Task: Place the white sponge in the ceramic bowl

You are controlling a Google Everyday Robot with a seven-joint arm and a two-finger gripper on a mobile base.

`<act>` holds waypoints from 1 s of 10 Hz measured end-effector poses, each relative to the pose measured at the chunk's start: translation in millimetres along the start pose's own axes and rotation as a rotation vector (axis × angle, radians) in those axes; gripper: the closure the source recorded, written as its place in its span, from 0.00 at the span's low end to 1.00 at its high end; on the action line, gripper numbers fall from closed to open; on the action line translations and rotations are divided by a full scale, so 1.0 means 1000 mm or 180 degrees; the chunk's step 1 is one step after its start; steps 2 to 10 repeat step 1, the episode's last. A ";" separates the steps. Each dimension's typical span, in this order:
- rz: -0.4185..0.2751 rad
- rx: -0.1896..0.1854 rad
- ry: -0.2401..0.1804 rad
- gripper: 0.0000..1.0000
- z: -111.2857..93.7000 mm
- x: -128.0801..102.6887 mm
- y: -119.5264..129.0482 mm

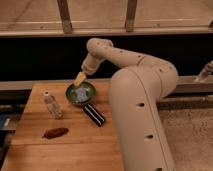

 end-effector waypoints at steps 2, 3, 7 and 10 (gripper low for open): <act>0.0000 0.0000 0.0000 0.20 0.000 0.000 0.000; 0.0000 0.0000 0.0000 0.20 0.000 0.000 0.000; 0.0000 0.0000 0.0000 0.20 0.000 0.000 0.000; 0.0000 0.0000 0.0000 0.20 0.000 0.000 0.000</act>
